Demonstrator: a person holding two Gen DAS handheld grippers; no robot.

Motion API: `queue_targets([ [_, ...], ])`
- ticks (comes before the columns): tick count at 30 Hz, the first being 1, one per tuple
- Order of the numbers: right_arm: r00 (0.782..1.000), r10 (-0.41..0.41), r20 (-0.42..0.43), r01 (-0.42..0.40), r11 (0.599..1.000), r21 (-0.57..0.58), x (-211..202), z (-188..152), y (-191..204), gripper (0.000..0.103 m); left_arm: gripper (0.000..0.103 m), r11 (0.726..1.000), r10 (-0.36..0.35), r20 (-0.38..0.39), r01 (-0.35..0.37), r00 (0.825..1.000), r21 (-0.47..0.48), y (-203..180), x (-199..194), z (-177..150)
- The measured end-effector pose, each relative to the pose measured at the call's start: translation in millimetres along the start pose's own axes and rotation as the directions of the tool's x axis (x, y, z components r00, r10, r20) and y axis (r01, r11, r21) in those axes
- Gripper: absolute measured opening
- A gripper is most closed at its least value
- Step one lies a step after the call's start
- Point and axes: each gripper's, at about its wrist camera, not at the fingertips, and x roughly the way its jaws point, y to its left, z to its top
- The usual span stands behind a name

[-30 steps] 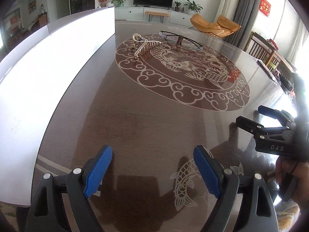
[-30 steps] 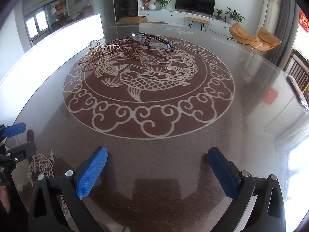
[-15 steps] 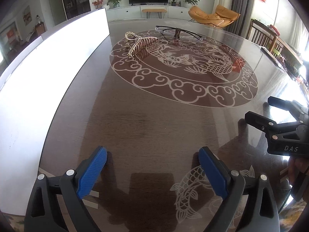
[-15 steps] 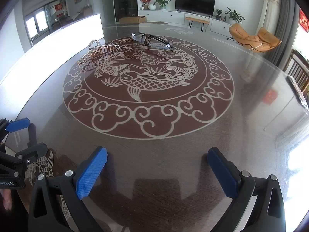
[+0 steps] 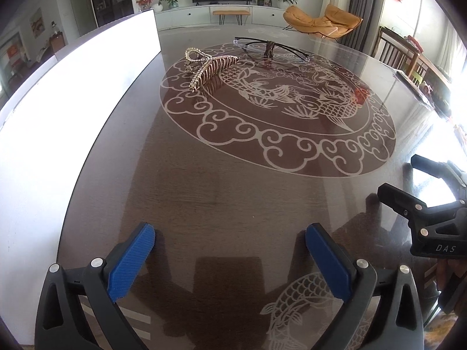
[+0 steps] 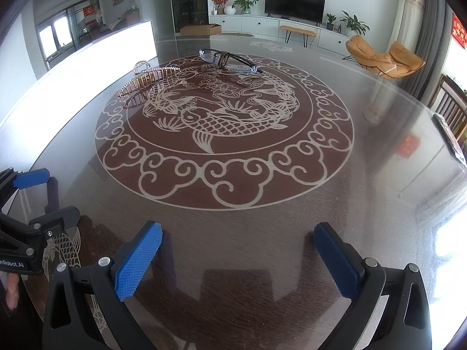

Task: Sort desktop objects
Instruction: 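Grasp the gold pearl hair clip with the left tool while the right tool grasps the glasses, then carry the hair clip and glasses into the white box and open both tools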

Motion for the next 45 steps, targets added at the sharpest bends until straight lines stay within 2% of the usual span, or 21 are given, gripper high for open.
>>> queue_targets([
  [6,1.000,0.000,0.000,0.000,1.000,0.000,0.0,-0.1,0.0,0.103,0.103,1.000,0.006,-0.030,-0.006,1.000,-0.009,6.8,20.6,37.2],
  [9,1.000,0.000,0.000,0.000,1.000,0.000,0.0,-0.1,0.0,0.103,0.103,1.000,0.008,-0.006,-0.009,1.000,-0.010,9.1,32.0,56.8],
  [14,1.000,0.000,0.000,0.000,1.000,0.000,0.0,-0.1,0.0,0.103,0.103,0.998,-0.029,0.058,0.026,0.998,0.051,16.4,54.7,94.0],
  [21,1.000,0.003,0.001,-0.003,1.000,0.001,-0.1,-0.2,-0.3,0.103,0.103,1.000,-0.010,0.055,0.008,0.998,0.024,30.2,88.7,155.4],
  [23,1.000,0.027,0.010,-0.027,1.000,-0.002,1.1,3.6,-1.8,0.103,0.103,0.999,-0.018,0.052,0.015,0.999,0.041,29.5,94.5,166.4],
  [24,0.999,0.046,0.029,-0.045,0.999,-0.019,1.7,9.6,-3.3,0.103,0.102,0.999,-0.018,0.056,0.015,0.998,0.050,29.2,96.2,168.8],
  [25,0.997,0.052,0.053,-0.049,0.997,-0.057,3.7,20.1,-3.7,0.103,0.080,0.998,-0.020,0.081,0.016,0.996,0.053,30.2,93.8,170.2],
  [26,0.996,0.040,0.074,-0.032,0.993,-0.112,8.4,35.1,-2.4,0.103,0.052,0.998,-0.025,0.105,0.020,0.994,0.053,31.8,90.0,170.3],
  [27,0.995,0.031,0.096,-0.014,0.985,-0.172,14.6,54.0,-0.6,0.103,0.049,0.999,-0.005,0.112,-0.001,0.994,0.052,33.9,86.6,170.6],
  [30,0.990,0.061,0.127,-0.020,0.953,-0.303,45.9,124.4,4.4,0.103,0.048,0.999,-0.015,0.119,0.009,0.993,0.052,41.7,79.9,158.9],
  [33,0.994,0.097,0.041,-0.079,0.943,-0.324,94.6,196.4,10.1,0.103,0.047,1.000,-0.021,0.134,0.018,0.991,0.021,54.7,65.8,134.1],
  [35,0.993,0.118,-0.023,-0.120,0.944,-0.308,123.2,228.4,15.3,0.093,0.047,1.000,-0.029,0.139,0.029,0.990,0.007,60.6,54.8,113.6],
  [37,0.984,0.159,-0.086,-0.178,0.935,-0.308,142.2,244.5,23.2,0.069,0.047,0.999,-0.046,0.141,0.048,0.989,-0.006,64.0,45.0,98.7],
  [38,0.978,0.166,-0.124,-0.197,0.931,-0.307,150.8,246.4,27.3,0.061,0.047,0.998,-0.051,0.143,0.053,0.988,-0.012,65.0,40.4,91.8],
  [39,0.971,0.178,-0.157,-0.219,0.927,-0.305,155.7,245.6,30.7,0.043,0.047,0.998,-0.055,0.145,0.059,0.988,-0.019,66.0,35.7,83.8],
  [40,0.972,0.182,-0.149,-0.221,0.925,-0.311,153.6,243.7,33.6,0.022,0.047,0.998,-0.060,0.146,0.064,0.987,-0.027,66.7,31.9,78.4],
  [41,0.972,0.188,-0.139,-0.223,0.925,-0.308,149.5,240.8,35.9,0.012,0.046,0.997,-0.066,0.148,0.073,0.987,-0.037,67.0,28.5,73.1],
  [45,0.965,0.246,-0.085,-0.260,0.936,-0.237,114.8,213.8,37.7,0.012,0.045,0.988,-0.112,0.173,0.128,0.978,-0.085,68.1,11.0,52.5],
])
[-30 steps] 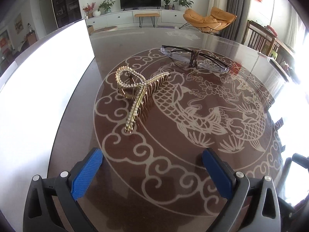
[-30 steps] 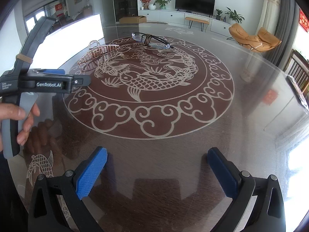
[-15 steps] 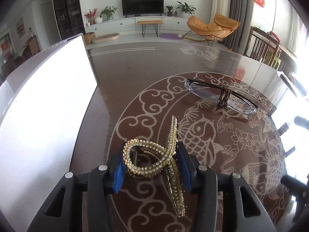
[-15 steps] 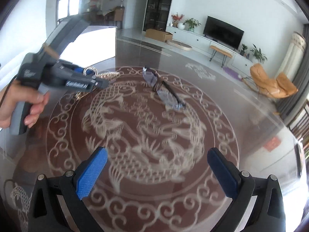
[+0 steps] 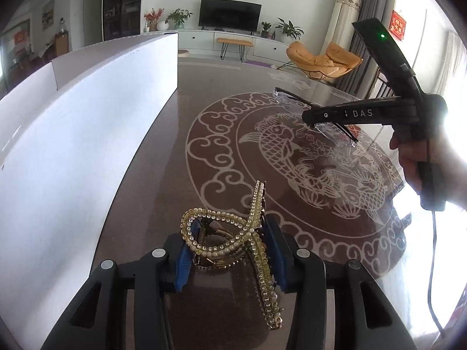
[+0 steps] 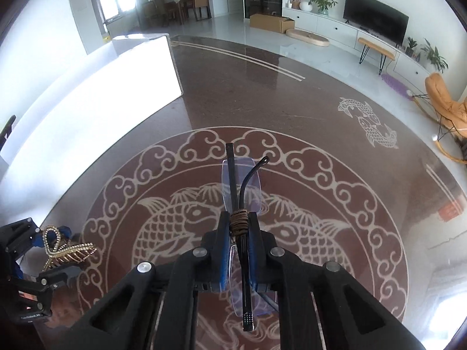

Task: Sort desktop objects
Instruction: 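Carry the hair clip and glasses into the white box and open both tools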

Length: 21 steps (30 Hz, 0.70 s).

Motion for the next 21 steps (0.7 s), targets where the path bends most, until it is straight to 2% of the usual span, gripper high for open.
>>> queue_targets([
  [6,0.999,0.009,0.040,-0.010,0.999,0.040,-54.9,-51.2,29.4,0.012,0.045,0.996,-0.054,0.068,0.059,0.996,-0.069,-5.2,-47.9,-24.9],
  [10,0.998,0.008,0.068,-0.008,1.000,0.008,-83.5,-62.7,48.0,0.012,0.045,0.993,-0.075,0.119,0.085,0.990,-0.085,-7.0,-83.5,-21.1],
  [13,0.993,0.032,0.113,-0.030,0.999,-0.025,-105.5,-46.2,69.2,0.012,0.045,0.989,-0.073,0.173,0.093,0.982,-0.112,4.0,-121.2,-11.3],
  [16,0.984,0.082,0.157,-0.070,0.994,-0.083,-122.0,-16.5,106.4,0.012,0.045,0.987,-0.026,0.209,0.058,0.978,-0.149,29.8,-154.7,4.2],
  [18,0.975,0.126,0.185,-0.105,0.987,-0.121,-125.8,8.8,138.1,0.012,0.045,0.983,0.025,0.223,0.016,0.975,-0.181,56.7,-175.5,9.8],
  [21,0.957,0.211,0.202,-0.182,0.971,-0.152,-117.3,49.3,187.9,0.012,0.045,0.969,0.145,0.203,-0.097,0.968,-0.229,105.0,-188.1,13.5],
])
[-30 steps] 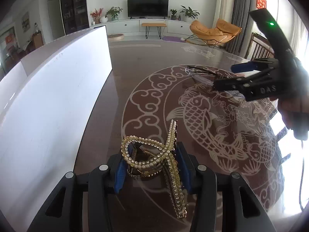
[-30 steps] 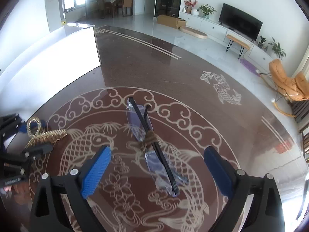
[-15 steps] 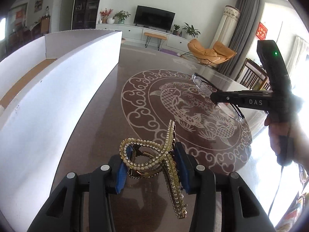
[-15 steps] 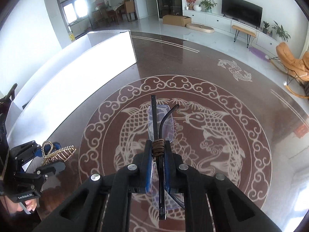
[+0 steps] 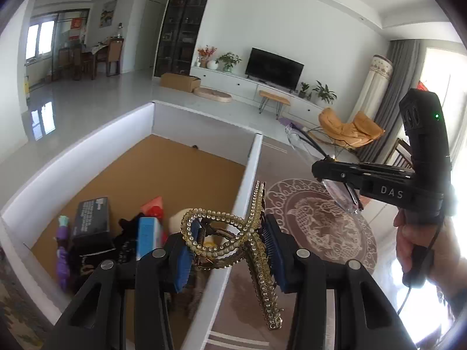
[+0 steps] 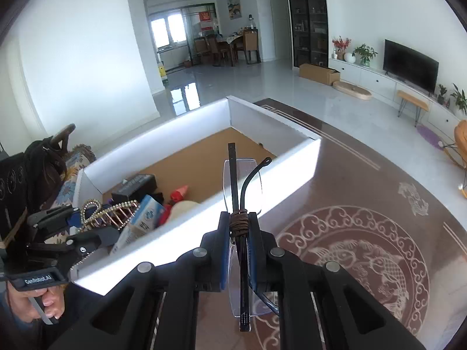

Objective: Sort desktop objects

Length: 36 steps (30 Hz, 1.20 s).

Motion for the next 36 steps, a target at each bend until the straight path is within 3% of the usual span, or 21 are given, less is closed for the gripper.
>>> queue_targets([
  [4,0.998,0.066,-0.022,-0.067,0.997,-0.024,58.9,42.2,52.3,0.012,0.045,0.990,0.138,-0.083,-0.141,0.987,-0.031,59.7,22.6,4.8],
  [9,0.987,0.044,-0.153,-0.047,0.999,-0.020,154.3,55.2,84.3,0.014,0.046,0.978,0.175,-0.212,-0.195,0.961,-0.078,98.6,61.7,-5.4],
  [11,0.965,0.044,-0.257,-0.038,0.999,0.028,187.3,47.3,84.1,0.022,0.048,0.969,0.196,-0.239,-0.225,0.951,-0.099,105.6,69.2,-10.5],
  [12,0.952,0.054,-0.302,-0.036,0.997,0.064,198.6,42.4,80.9,0.033,0.049,0.966,0.201,-0.235,-0.232,0.951,-0.111,107.4,68.9,-11.0],
  [13,0.947,0.065,-0.314,-0.038,0.995,0.090,202.9,38.7,77.8,0.042,0.060,0.965,0.205,-0.218,-0.234,0.954,-0.120,108.0,65.5,-10.6],
  [14,0.952,0.062,-0.300,-0.033,0.994,0.100,200.9,36.8,75.4,0.048,0.075,0.963,0.214,-0.189,-0.239,0.958,-0.121,107.4,59.5,-10.3],
  [16,0.965,0.030,-0.259,-0.008,0.996,0.086,187.7,33.2,73.9,0.080,0.091,0.957,0.259,-0.105,-0.270,0.960,-0.106,101.8,42.6,-10.1],
  [17,0.971,0.013,-0.238,0.005,0.997,0.075,179.3,33.5,72.3,0.084,0.094,0.952,0.286,-0.067,-0.291,0.956,-0.097,98.8,36.7,-10.1],
  [21,0.983,-0.016,-0.182,0.026,0.998,0.052,146.9,38.0,66.9,0.088,0.094,0.951,0.288,-0.011,-0.287,0.958,-0.113,91.6,22.4,-8.0],
  [24,0.985,-0.037,-0.170,0.045,0.998,0.039,128.7,38.1,67.0,0.099,0.094,0.949,0.288,0.006,-0.285,0.958,-0.136,88.0,14.5,-8.6],
  [31,0.991,-0.085,-0.106,0.085,0.996,-0.006,98.7,32.2,71.3,0.103,0.094,0.943,0.301,0.050,-0.290,0.952,-0.163,74.0,-10.6,-10.0],
  [36,0.994,-0.093,-0.055,0.091,0.995,-0.039,86.1,30.6,77.8,0.103,0.095,0.935,0.341,0.077,-0.329,0.937,-0.135,63.9,-25.0,-8.7],
])
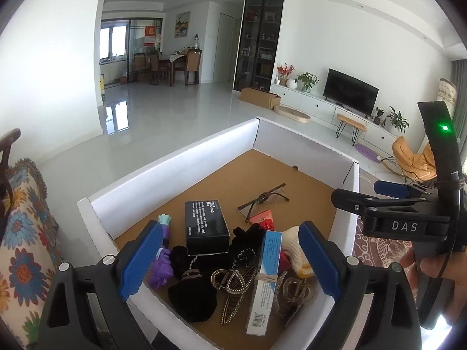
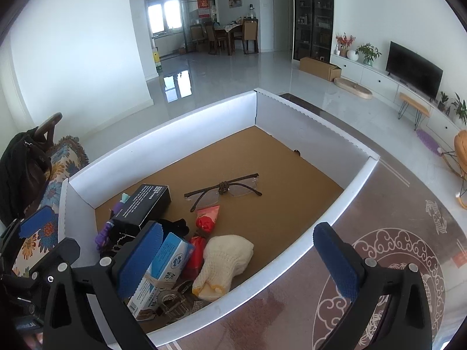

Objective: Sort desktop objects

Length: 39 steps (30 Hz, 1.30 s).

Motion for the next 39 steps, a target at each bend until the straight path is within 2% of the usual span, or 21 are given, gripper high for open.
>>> queue_targets([
  [5,0.997,-0.025,0.066,0.029,0.998,-0.054,-11.3,-1.8,8.2,0.103,0.095,1.000,0.018,0.017,-0.019,1.000,0.009,-2.4,-10.9,0.4],
  [9,0.994,-0.056,0.099,0.067,0.991,-0.114,-16.7,-6.1,17.3,0.103,0.103,0.995,0.098,-0.014,-0.099,0.995,-0.013,-4.2,-13.1,1.4],
  [12,0.997,-0.048,0.065,0.057,0.988,-0.141,-16.8,-7.8,22.3,0.103,0.103,0.990,0.119,-0.078,-0.125,0.990,-0.068,-0.7,-12.0,0.1],
  [15,0.999,-0.039,0.017,0.041,0.993,-0.112,-17.0,-5.9,20.8,0.103,0.103,0.981,0.162,-0.143,-0.175,0.976,-0.079,0.9,-8.5,-0.1],
  [18,0.999,-0.002,-0.036,0.000,0.999,-0.048,-14.4,-3.4,13.3,0.103,0.103,0.979,0.186,-0.127,-0.195,0.974,-0.058,1.0,-12.4,-3.1],
  [20,0.997,-0.011,-0.079,0.009,1.000,-0.028,-9.0,-2.0,10.7,0.103,0.103,0.972,0.229,-0.126,-0.233,0.965,-0.015,-2.0,-11.8,-5.4],
  [22,0.992,-0.023,-0.127,0.022,1.000,-0.010,-2.8,-0.6,9.0,0.103,0.103,0.969,0.248,-0.157,-0.244,0.956,0.043,-5.9,-6.1,-6.3],
  [26,0.977,0.005,-0.214,0.005,0.999,0.050,7.7,5.3,6.3,0.103,0.103,0.967,0.250,-0.147,-0.239,0.957,0.089,-8.8,-4.9,-8.2],
  [29,0.963,0.036,-0.267,-0.018,0.997,0.069,15.4,14.1,11.1,0.103,0.103,0.983,0.180,-0.174,-0.172,0.968,0.058,-3.3,-6.5,-6.2],
  [31,0.955,0.028,-0.296,-0.011,0.998,0.061,19.5,20.3,15.8,0.103,0.103,0.987,0.159,-0.182,-0.155,0.970,0.040,-0.1,-7.1,-3.2],
  [39,0.965,-0.006,-0.262,0.011,1.000,0.018,20.2,27.5,32.4,0.103,0.103,0.986,0.169,-0.174,-0.169,0.970,0.015,7.9,-9.9,9.8],
])
